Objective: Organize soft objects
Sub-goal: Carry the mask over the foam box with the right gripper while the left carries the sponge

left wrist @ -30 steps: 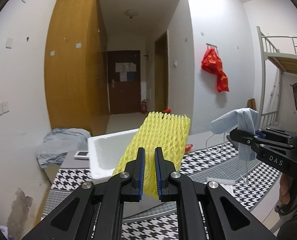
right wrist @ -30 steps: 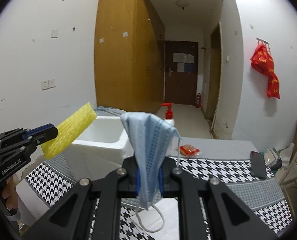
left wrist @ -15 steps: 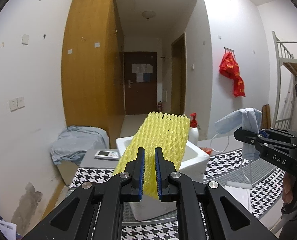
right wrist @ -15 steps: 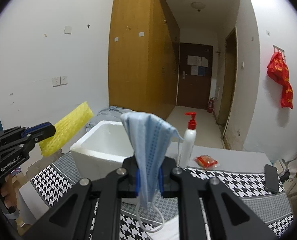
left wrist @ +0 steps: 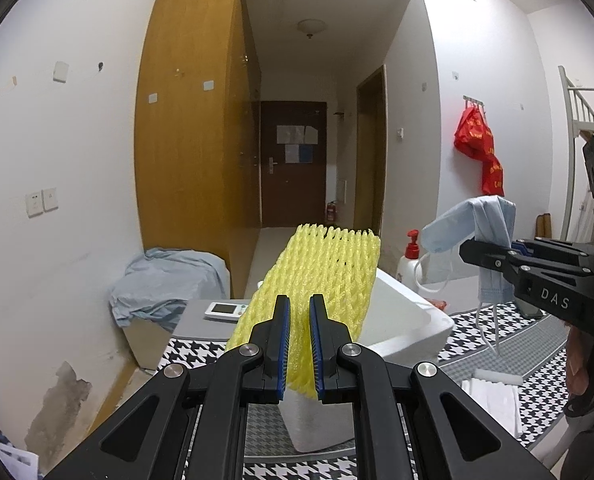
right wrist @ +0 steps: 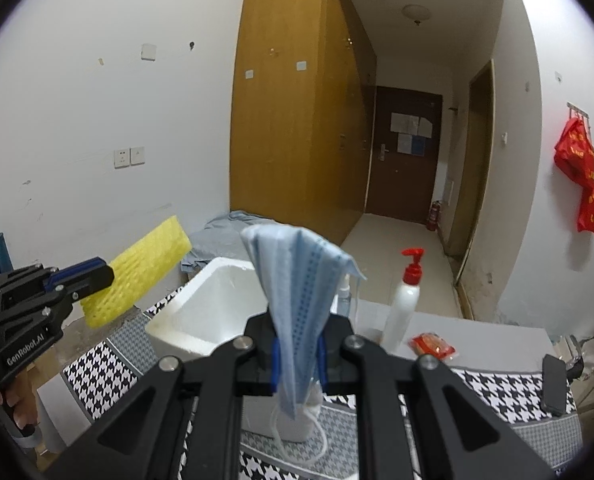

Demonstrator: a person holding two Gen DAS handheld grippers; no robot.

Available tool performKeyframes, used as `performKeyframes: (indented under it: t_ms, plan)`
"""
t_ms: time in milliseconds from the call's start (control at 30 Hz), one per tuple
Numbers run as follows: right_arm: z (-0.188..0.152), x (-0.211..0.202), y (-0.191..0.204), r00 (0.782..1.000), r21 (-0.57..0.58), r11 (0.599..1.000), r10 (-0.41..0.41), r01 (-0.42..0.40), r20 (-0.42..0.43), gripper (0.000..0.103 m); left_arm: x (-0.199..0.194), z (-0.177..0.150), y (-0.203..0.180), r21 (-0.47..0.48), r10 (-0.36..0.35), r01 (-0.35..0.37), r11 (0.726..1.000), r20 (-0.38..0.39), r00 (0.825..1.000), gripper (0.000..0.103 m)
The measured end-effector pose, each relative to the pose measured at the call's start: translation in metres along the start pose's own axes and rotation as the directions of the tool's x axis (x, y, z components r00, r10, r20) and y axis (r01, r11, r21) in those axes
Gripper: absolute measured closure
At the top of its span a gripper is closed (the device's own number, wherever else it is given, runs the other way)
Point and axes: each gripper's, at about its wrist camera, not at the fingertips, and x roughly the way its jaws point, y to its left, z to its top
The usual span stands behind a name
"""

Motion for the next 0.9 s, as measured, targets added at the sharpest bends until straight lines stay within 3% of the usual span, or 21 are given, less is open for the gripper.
performKeyframes:
  t_ms: [900]
  plan:
    - [0.012, 0.057, 0.021, 0.996, -0.025, 0.997, 0.074, -0.076, -0.051, 0.086, 0.018, -0.005, 0.021, -0.032, 0.046, -0.047, 0.998, -0.027, 0.999, 0.092]
